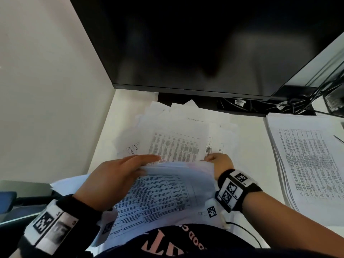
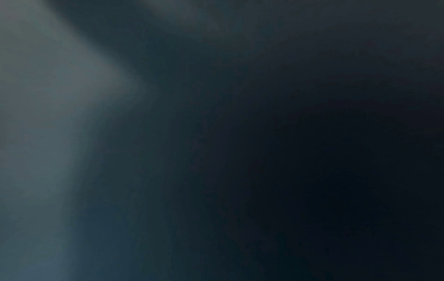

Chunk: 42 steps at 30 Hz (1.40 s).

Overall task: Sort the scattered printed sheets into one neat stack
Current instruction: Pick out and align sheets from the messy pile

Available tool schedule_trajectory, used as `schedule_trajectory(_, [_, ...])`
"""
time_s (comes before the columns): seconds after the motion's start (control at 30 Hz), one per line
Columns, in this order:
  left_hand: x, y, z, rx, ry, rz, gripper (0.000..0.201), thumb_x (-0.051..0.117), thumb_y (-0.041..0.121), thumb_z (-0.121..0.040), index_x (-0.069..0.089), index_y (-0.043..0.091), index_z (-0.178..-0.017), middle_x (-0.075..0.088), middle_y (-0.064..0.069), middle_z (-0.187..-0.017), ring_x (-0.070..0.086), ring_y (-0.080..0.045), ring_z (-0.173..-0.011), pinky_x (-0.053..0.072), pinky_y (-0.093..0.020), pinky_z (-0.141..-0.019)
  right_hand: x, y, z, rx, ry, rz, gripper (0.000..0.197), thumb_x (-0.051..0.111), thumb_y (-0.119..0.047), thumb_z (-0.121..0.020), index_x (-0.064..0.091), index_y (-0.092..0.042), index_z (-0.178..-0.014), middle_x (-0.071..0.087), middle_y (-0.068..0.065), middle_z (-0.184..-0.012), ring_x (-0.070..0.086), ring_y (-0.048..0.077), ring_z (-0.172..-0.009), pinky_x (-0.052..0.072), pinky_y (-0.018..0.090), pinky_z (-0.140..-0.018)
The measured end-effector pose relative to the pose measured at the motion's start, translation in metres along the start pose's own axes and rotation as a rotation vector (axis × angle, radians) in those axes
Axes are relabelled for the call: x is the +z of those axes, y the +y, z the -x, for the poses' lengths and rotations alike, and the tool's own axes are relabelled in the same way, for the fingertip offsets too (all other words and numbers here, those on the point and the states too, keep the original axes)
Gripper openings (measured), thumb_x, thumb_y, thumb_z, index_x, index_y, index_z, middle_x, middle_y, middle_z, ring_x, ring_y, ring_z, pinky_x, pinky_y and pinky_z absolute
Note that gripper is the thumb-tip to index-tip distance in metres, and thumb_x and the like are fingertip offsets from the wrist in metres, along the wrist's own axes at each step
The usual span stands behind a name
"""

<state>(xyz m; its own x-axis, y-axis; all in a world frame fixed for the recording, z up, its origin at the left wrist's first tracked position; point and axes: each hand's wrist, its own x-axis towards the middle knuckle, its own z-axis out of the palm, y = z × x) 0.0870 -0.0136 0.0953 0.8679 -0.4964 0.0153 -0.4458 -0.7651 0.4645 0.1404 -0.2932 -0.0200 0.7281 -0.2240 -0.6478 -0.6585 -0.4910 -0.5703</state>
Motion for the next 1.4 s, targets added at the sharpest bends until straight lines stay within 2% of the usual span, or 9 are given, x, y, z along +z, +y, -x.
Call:
schedule_trajectory(0.13, [-0.011, -0.009, 0.018, -0.126, 0.082, 0.065, 0.028, 0.038, 0.04, -0.092, 0.058, 0.042, -0.111, 0.058, 0.034, -0.1, 0.054, 0.015, -0.089, 0.039, -0.002, -0.075, -0.028, 0.007, 0.001, 0.041, -0.056, 0.21, 0.028, 0.069, -0.024, -0.079, 0.054, -0.013, -0.058, 0.055, 0.0, -0.063, 0.053, 0.018, -0.067, 0.039, 0.022, -0.053])
schedule_trajectory(0.23, [-0.018, -0.009, 0.023, -0.213, 0.243, 0.118, 0.012, 0.059, 0.032, -0.088, 0.061, 0.044, -0.092, 0.057, 0.033, -0.098, 0.052, 0.022, -0.085, 0.034, 0.004, -0.071, -0.039, 0.006, 0.004, 0.062, -0.024, 0.298, 0.029, 0.068, -0.032, -0.082, 0.057, -0.011, -0.066, 0.059, 0.005, -0.074, 0.056, 0.021, -0.075, 0.043, 0.023, -0.063])
schedule_trajectory(0.43, [-0.024, -0.02, 0.02, -0.456, 0.493, 0.372, 0.013, 0.068, 0.034, -0.083, 0.065, 0.047, -0.084, 0.072, 0.013, -0.08, 0.066, -0.017, -0.075, 0.05, -0.03, -0.073, -0.016, -0.002, 0.004, 0.023, 0.006, 0.455, 0.036, 0.066, -0.036, -0.082, 0.065, -0.007, -0.103, 0.068, 0.008, -0.103, 0.063, 0.021, -0.088, 0.049, 0.026, -0.072])
schedule_trajectory(0.57, [-0.017, -0.031, 0.012, -0.574, 0.656, 0.583, 0.022, 0.066, 0.021, -0.088, 0.07, 0.042, -0.083, 0.073, 0.022, -0.084, 0.066, -0.014, -0.084, 0.05, -0.042, -0.089, -0.012, 0.002, 0.008, -0.014, 0.035, 0.392, 0.029, 0.068, -0.039, -0.081, 0.055, -0.015, -0.071, 0.06, 0.001, -0.075, 0.054, 0.013, -0.062, 0.037, 0.022, -0.047])
schedule_trajectory(0.77, [0.008, -0.04, 0.001, -0.699, 0.748, 0.821, 0.02, 0.067, 0.037, -0.084, 0.068, 0.016, -0.084, 0.067, 0.005, -0.085, 0.056, -0.014, -0.077, 0.043, -0.034, -0.078, -0.034, 0.019, 0.01, -0.142, 0.135, 0.07, 0.042, 0.066, -0.025, -0.086, 0.032, -0.016, -0.062, 0.037, -0.004, -0.061, 0.035, 0.012, -0.054, 0.027, 0.023, -0.051])
schedule_trajectory(0.9, [0.028, -0.031, -0.011, -0.753, 0.617, 0.925, 0.027, 0.064, 0.042, -0.083, 0.07, 0.018, -0.094, 0.07, -0.002, -0.096, 0.063, -0.022, -0.085, 0.048, -0.037, -0.082, -0.05, 0.019, 0.034, -0.199, -0.006, -0.443, 0.034, 0.059, 0.002, -0.088, 0.044, -0.014, -0.061, 0.052, -0.012, -0.039, 0.048, -0.003, -0.035, 0.038, 0.009, -0.042])
schedule_trajectory(1.17, [0.064, 0.01, -0.044, -0.773, 0.369, 0.837, 0.028, 0.048, 0.035, -0.098, 0.054, 0.011, -0.112, 0.058, -0.001, -0.102, 0.054, -0.011, -0.078, 0.041, -0.019, -0.062, -0.063, 0.017, 0.054, -0.213, -0.153, -0.642, 0.025, 0.053, 0.01, -0.087, 0.067, -0.005, -0.1, 0.075, 0.008, -0.085, 0.071, 0.025, -0.078, 0.059, 0.033, -0.066])
schedule_trajectory(1.27, [0.069, 0.027, -0.055, -0.81, 0.434, 0.936, 0.034, 0.054, 0.03, -0.096, 0.047, 0.016, -0.126, 0.06, -0.002, -0.118, 0.06, -0.015, -0.097, 0.048, -0.025, -0.08, -0.069, 0.011, 0.067, -0.237, -0.049, -0.658, 0.021, 0.051, -0.016, -0.094, 0.068, -0.011, -0.106, 0.073, 0.011, -0.1, 0.066, 0.032, -0.098, 0.051, 0.049, -0.092])
schedule_trajectory(1.4, [0.06, 0.047, -0.067, -0.691, 0.5, 0.911, 0.033, 0.049, 0.027, -0.098, 0.053, 0.019, -0.13, 0.062, 0.005, -0.125, 0.056, -0.014, -0.115, 0.044, -0.028, -0.095, -0.08, -0.007, 0.098, -0.379, 0.106, -0.609, 0.048, 0.035, -0.046, -0.098, 0.052, -0.015, -0.129, 0.06, -0.004, -0.123, 0.054, 0.012, -0.115, 0.039, 0.036, -0.105])
